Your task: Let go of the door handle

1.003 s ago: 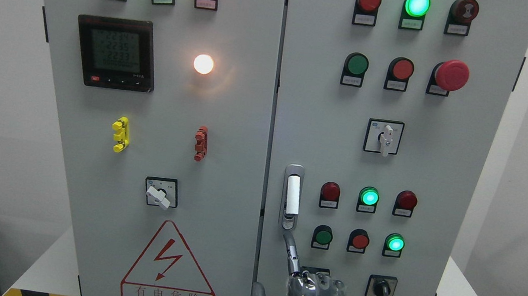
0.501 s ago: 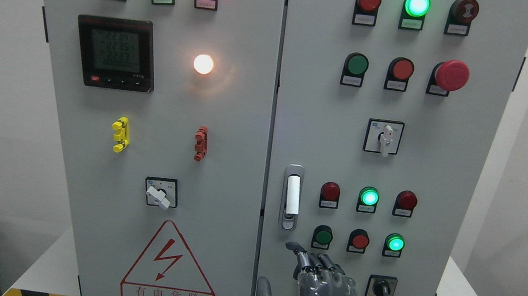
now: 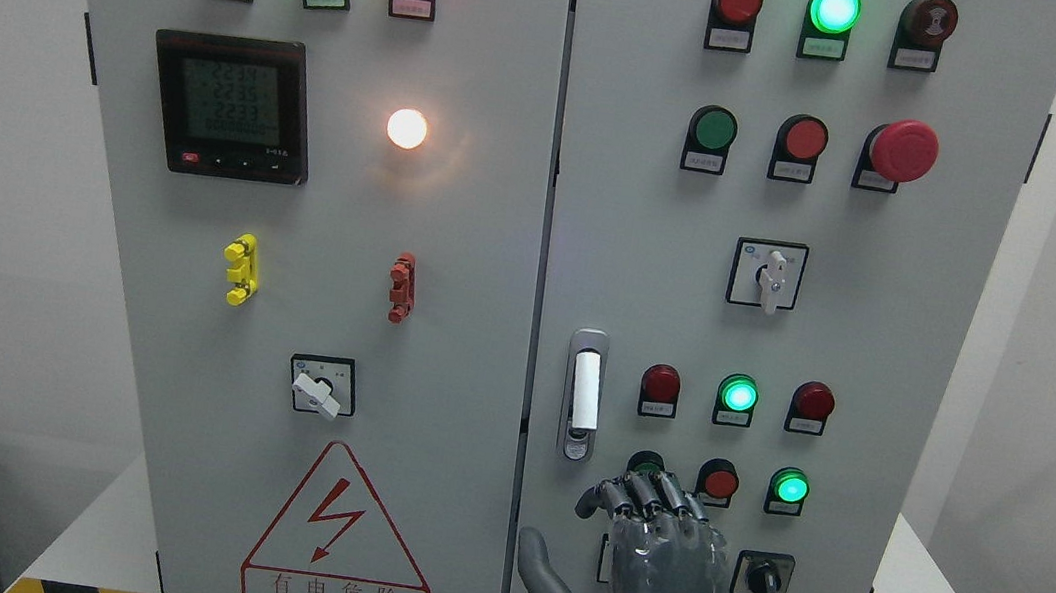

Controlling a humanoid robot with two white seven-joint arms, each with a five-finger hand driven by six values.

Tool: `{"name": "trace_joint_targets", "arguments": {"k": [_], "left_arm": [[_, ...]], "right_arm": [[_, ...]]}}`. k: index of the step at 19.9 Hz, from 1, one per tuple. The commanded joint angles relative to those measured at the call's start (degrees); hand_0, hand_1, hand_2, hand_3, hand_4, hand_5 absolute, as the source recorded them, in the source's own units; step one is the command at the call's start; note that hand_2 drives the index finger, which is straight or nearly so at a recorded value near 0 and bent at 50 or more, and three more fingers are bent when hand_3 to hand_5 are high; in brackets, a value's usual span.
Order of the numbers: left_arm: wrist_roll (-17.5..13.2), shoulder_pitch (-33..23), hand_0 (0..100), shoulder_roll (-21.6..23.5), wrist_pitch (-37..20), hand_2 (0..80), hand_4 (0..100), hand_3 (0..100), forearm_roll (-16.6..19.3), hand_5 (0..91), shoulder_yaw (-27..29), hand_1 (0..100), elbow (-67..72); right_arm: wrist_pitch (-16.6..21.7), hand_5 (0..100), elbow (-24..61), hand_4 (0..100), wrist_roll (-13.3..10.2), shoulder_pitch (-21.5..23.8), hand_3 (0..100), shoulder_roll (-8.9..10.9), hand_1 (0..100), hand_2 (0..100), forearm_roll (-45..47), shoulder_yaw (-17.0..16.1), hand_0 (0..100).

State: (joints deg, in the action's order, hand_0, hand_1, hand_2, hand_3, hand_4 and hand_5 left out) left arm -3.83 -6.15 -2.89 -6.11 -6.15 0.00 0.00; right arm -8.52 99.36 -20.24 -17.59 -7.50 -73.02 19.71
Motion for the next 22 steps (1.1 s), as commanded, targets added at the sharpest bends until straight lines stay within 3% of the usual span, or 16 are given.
{"name": "trace_joint_targets", "arguments": {"k": [1,3,11,13,18,22], "left_arm": [[-0.04,0.0,12,-0.01,0.04,0.0,0,0,0.0,0.0,-0.79,39,1.14],[-0.04,0.0,12,-0.01,0.04,0.0,0,0,0.0,0.0,-0.79,39,1.14],[-0.04,0.0,12,-0.01,0.04,0.0,0,0,0.0,0.0,-0.79,39,1.14],[-0.04,0.0,12,-0.01,0.04,0.0,0,0,0.0,0.0,-0.79,39,1.14],[-0.04,0.0,12,-0.01,0.04,0.0,0,0,0.0,0.0,-0.79,39,1.14],[-0.04,0.0,12,0.08,0.04,0.0,0,0,0.0,0.0,-0.79,39,1.14]], "right_arm": [[-0.18,74,-0.05,73,1.16,-2.44,87,-0.06,26,84,0.16,-0.28,20],[-0.18,86,-0.49,81,1.95,-3.15,95,-0.15,23,87,0.08,-0.28,21],[-0.88,92,-1.63,86,2.84,-5.61,100,-0.15,18,94,-0.37,-0.28,21],[-0.88,92,-2.24,87,2.84,-6.4,100,-0.06,21,95,-0.37,-0.28,21],[-1.75,93,-4.35,87,2.84,-8.51,100,-0.06,40,95,-0.37,-0.28,22],[-2.46,93,-5.06,88,2.84,-9.48,100,-0.06,46,95,-0.19,-0.37,23]]}}
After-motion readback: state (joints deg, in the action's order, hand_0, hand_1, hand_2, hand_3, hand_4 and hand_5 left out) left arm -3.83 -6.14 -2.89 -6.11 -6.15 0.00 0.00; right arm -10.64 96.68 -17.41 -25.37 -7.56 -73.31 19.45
